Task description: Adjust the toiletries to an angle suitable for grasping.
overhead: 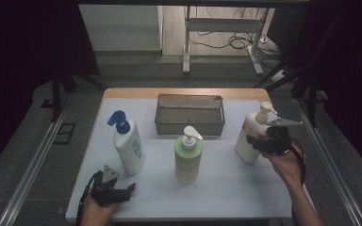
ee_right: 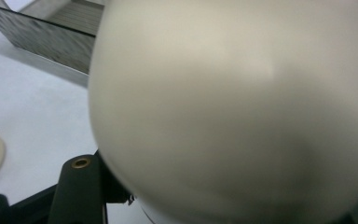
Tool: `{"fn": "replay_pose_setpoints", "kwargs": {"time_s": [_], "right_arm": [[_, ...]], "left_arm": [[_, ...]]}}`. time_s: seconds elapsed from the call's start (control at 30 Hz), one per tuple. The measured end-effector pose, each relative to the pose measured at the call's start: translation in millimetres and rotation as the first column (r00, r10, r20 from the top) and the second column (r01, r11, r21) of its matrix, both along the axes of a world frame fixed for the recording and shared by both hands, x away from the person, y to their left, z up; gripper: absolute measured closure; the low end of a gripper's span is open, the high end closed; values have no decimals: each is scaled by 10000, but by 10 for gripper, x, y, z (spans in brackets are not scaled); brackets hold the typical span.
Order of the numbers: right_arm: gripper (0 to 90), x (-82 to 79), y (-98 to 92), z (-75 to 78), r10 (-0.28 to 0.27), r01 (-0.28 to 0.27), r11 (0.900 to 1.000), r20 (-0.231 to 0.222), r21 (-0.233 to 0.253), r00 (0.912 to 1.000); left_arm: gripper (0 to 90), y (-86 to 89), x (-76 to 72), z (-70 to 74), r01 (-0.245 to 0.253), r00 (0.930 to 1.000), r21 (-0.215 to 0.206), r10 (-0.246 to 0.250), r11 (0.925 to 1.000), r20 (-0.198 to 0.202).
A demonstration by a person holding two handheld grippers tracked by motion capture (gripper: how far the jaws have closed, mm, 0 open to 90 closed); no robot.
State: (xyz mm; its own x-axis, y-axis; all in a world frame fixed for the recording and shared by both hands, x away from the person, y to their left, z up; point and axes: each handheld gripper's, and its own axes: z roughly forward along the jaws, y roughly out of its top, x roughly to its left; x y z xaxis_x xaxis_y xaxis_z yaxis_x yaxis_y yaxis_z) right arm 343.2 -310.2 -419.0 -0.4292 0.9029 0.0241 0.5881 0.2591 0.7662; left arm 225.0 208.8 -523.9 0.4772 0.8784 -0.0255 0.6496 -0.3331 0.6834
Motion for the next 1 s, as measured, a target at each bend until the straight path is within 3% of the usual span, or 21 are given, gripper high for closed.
{"fn": "replay_pose_setpoints", "kwargs": {"time_s": [0.27, 1.0], "right_arm": [[369, -57, 94, 172, 316, -316, 9994, 6, -151, 9995], [369, -3, 499, 483, 1360, -1358, 9905, -93, 198, 9907]], "left_arm": [[122, 0, 0, 0, -1, 10000, 0, 1, 10000, 0], [121, 2, 2, 0, 28, 10000, 19, -28, 10000, 14]]}}
